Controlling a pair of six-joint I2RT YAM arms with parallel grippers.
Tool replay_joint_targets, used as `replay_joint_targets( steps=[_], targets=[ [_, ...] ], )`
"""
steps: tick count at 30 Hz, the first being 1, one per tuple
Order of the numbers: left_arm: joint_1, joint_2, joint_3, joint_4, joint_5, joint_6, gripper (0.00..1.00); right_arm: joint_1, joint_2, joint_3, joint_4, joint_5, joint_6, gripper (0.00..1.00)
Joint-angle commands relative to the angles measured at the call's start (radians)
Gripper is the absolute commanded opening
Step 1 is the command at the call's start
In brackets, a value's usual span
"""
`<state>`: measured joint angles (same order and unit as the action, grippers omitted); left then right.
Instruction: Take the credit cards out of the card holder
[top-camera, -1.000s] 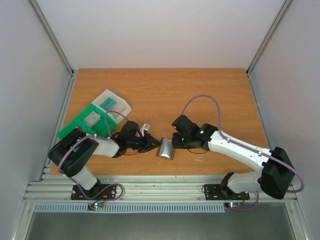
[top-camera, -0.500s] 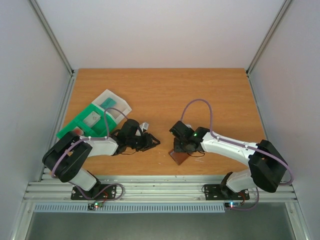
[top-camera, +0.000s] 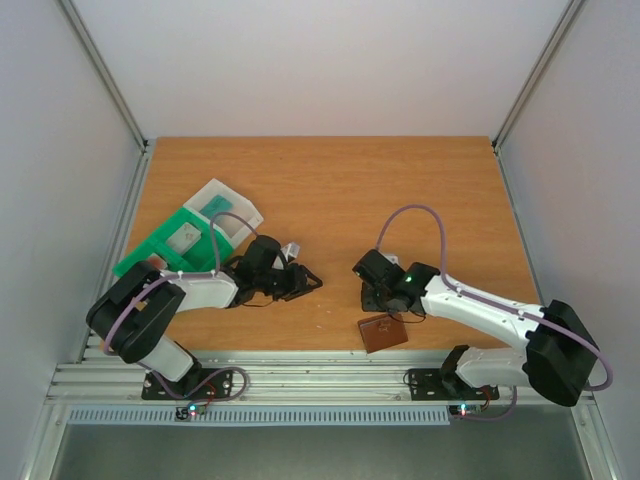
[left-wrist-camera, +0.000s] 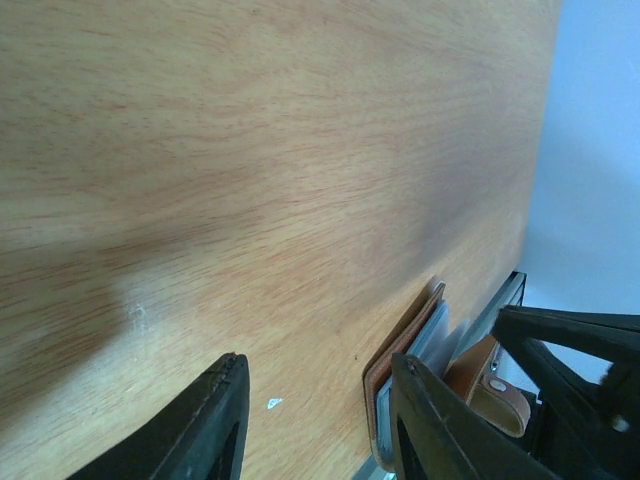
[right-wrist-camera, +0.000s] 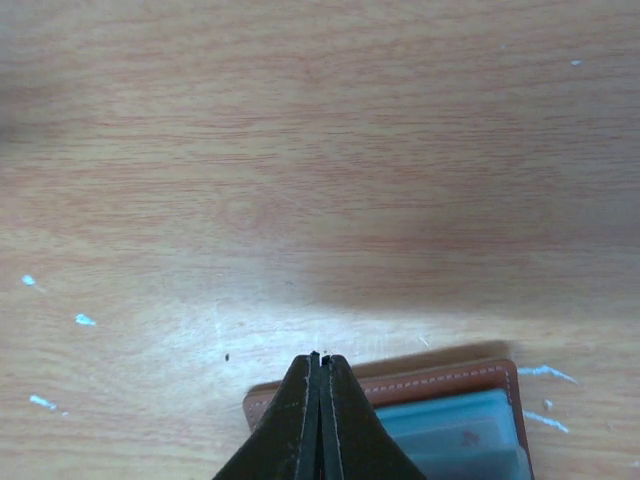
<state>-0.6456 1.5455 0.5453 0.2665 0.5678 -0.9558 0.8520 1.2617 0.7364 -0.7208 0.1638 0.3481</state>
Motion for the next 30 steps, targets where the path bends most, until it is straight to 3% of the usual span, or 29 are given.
replay_joint_targets(
  steps=[1, 3, 6, 10, 15, 21, 30],
  targets=[
    [-0.004, -0.008, 0.020, 0.020, 0.008, 0.017, 0.40, 0.002, -0.066, 0.062, -0.110, 0.017, 0.094, 0.02],
    [-0.005, -0.015, 0.011, 0.020, 0.003, 0.017, 0.40, 0.002, -0.086, 0.103, -0.230, 0.040, 0.213, 0.11],
    [-0.005, -0.028, -0.006, 0.019, -0.002, 0.017, 0.40, 0.002, -0.063, 0.204, -0.493, 0.054, 0.460, 0.16],
    [-0.005, -0.057, -0.015, 0.010, -0.012, 0.015, 0.40, 0.002, 0.009, 0.320, -0.719, 0.024, 0.601, 0.22],
    [-0.005, -0.094, -0.002, -0.071, -0.025, 0.028, 0.44, 0.002, 0.020, 0.296, -0.695, -0.058, 0.672, 0.30],
    [-0.005, -0.149, -0.024, -0.120, -0.043, 0.041, 0.46, 0.011, -0.015, 0.222, -0.576, -0.122, 0.702, 0.51],
    [-0.005, -0.207, -0.046, -0.184, -0.059, 0.071, 0.48, 0.021, 0.038, 0.199, -0.479, -0.152, 0.737, 0.50]
  ],
)
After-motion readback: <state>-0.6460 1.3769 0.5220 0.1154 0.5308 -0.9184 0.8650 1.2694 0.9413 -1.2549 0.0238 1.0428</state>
